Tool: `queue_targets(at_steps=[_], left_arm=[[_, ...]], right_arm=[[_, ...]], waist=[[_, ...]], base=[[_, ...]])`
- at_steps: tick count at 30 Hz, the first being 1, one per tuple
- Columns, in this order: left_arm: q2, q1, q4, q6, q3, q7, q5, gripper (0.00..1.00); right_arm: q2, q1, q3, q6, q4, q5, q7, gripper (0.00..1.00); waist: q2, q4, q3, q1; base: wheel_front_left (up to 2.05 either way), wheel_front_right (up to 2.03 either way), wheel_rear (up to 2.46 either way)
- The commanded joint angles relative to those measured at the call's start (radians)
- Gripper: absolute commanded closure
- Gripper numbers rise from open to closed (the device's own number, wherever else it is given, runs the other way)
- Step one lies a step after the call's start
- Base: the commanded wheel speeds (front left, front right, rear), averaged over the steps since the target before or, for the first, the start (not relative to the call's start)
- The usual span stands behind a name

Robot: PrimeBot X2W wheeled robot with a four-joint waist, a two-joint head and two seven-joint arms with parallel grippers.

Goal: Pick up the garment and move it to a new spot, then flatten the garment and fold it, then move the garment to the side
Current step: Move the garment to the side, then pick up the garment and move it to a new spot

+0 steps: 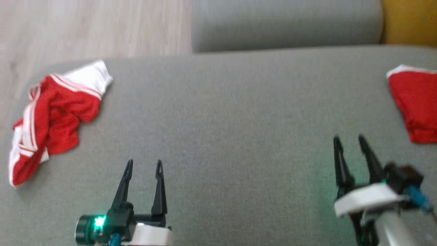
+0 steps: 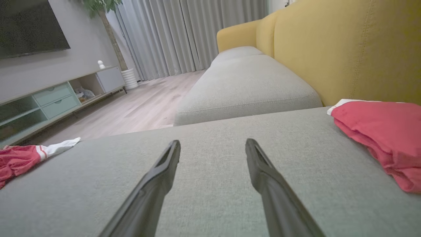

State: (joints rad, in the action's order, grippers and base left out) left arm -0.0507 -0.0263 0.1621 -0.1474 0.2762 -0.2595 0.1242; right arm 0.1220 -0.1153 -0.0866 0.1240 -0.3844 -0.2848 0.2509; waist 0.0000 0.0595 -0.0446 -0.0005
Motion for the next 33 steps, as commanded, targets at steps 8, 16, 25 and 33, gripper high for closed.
queue_targets(at_steps=[8, 16, 25, 33], left_arm=[[-0.002, 0.016, 0.016, 0.041, -0.077, -0.002, -0.040, 0.00], [-0.001, 0.017, 0.031, 0.049, -0.099, -0.002, -0.046, 0.00], [0.000, 0.016, 0.039, 0.055, -0.106, -0.002, -0.048, 0.00], [0.000, 0.019, 0.043, 0.060, -0.106, -0.002, -0.051, 0.00]], right_arm=[[-0.032, 0.107, -0.051, 0.007, 0.092, 0.045, 0.011, 0.00], [-0.039, 0.136, -0.064, 0.007, 0.098, 0.056, 0.011, 0.00], [-0.037, 0.133, -0.059, 0.007, 0.099, 0.059, 0.011, 0.00], [-0.032, 0.131, -0.052, 0.007, 0.096, 0.074, 0.011, 0.00]], waist=[[0.0000, -0.001, 0.097, 0.0005], [0.0000, -0.014, 0.097, 0.0005], [0.0000, -0.019, 0.097, 0.0005], [0.0000, -0.013, 0.097, 0.0005]], base=[[0.00, 0.00, 0.00], [0.00, 0.00, 0.00], [0.00, 0.00, 0.00], [0.00, 0.00, 0.00]])
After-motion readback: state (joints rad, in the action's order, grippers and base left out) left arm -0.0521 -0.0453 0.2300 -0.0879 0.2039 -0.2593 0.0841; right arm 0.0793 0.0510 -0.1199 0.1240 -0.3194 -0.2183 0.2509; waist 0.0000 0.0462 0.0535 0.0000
